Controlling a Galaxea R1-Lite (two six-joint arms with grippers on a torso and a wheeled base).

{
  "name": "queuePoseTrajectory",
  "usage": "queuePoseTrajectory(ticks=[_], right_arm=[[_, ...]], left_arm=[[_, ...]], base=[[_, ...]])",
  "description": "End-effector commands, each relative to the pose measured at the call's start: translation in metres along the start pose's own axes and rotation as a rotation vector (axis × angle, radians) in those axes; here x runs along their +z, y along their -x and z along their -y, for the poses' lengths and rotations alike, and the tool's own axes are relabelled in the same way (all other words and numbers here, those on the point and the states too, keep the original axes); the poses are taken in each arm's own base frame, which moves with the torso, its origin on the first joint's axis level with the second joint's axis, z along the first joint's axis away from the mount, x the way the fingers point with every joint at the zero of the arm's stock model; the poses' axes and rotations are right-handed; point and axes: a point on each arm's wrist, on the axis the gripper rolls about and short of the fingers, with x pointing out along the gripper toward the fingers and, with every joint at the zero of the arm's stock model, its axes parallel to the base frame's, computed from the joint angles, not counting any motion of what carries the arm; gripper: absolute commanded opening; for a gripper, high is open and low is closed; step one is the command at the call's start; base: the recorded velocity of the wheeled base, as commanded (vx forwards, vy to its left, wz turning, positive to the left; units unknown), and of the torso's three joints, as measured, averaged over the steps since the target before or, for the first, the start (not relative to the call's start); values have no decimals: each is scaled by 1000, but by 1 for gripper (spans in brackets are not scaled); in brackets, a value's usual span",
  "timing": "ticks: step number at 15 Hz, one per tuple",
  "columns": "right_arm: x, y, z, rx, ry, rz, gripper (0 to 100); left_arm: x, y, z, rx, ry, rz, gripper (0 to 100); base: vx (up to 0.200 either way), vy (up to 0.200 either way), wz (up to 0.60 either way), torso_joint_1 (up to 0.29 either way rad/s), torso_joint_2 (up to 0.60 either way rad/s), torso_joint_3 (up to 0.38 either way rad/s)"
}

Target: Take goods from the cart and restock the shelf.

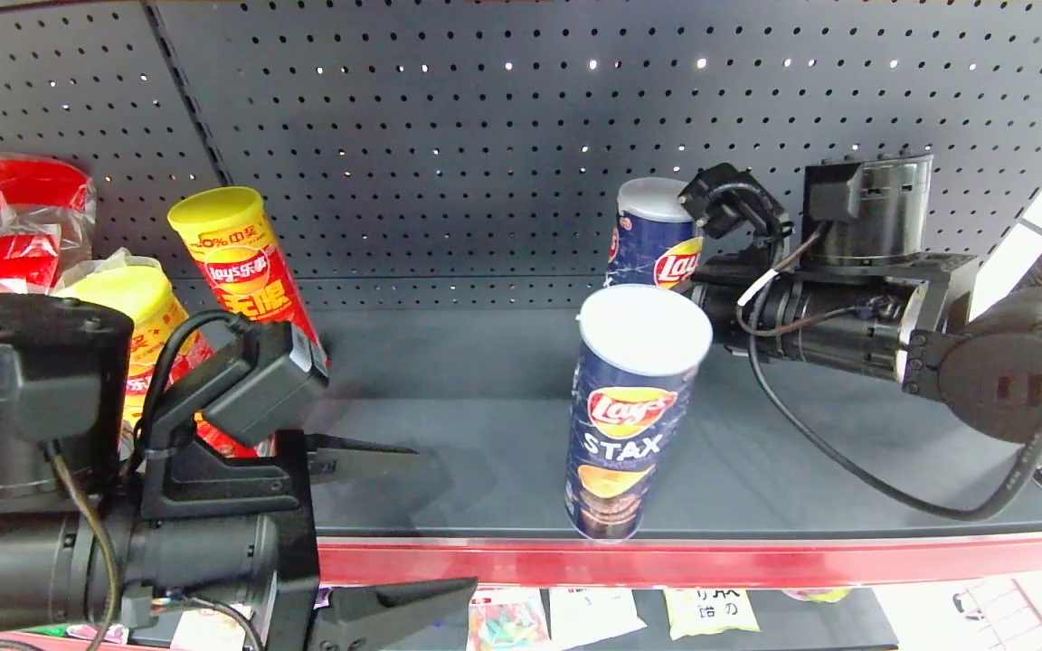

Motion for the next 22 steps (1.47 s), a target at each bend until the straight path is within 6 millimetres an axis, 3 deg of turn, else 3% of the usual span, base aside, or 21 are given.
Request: queuePoseTrajectory(ticks=[1, 21, 22], right_arm=[[-1, -1, -3, 8, 1, -4, 0], [-1, -22, -7, 22, -21, -7, 0], [-1, -22, -7, 22, -21, -7, 100]], left_arm=[[-1, 4, 1, 5, -1, 6, 100], [-3, 3, 0, 4, 4, -3, 100], [-3, 3, 0, 4, 4, -3, 100]], base=[[0, 0, 0, 0, 0, 0], [0, 0, 0, 0, 0, 0], [0, 0, 0, 0, 0, 0]])
